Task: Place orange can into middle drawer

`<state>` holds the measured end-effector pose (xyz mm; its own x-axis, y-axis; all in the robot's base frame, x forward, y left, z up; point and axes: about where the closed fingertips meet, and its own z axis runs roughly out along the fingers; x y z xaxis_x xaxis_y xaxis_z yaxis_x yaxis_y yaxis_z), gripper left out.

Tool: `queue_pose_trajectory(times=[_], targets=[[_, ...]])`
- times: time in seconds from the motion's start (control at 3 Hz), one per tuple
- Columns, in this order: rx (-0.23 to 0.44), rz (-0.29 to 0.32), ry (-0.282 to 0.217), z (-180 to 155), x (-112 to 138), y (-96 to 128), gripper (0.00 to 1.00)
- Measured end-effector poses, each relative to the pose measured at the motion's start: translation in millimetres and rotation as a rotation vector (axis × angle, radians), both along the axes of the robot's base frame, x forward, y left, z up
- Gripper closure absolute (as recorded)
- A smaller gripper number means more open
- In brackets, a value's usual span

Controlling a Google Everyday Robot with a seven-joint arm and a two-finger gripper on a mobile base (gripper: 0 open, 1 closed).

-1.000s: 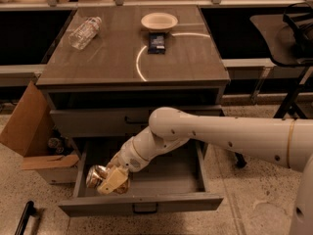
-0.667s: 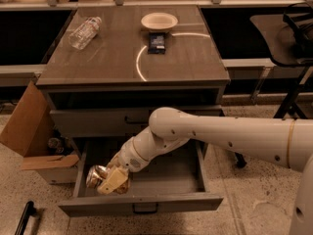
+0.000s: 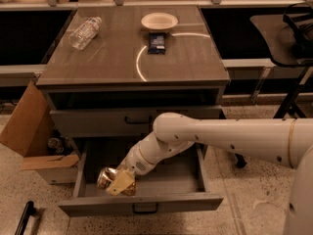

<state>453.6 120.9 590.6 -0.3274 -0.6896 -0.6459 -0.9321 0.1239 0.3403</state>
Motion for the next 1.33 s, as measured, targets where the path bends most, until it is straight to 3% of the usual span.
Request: queue_pose_trajectory(times=[0.67,1.0,1.33], targets=[[-0.182,-0.173,0.065,-62.7,26.0,-66.9,1.0],[-0.246,-0.277,0.065,-83.9,44.2,-99.9,1.0],[-0.256,-0.372,0.044,-98.2,64.4,-121.1,0.82]])
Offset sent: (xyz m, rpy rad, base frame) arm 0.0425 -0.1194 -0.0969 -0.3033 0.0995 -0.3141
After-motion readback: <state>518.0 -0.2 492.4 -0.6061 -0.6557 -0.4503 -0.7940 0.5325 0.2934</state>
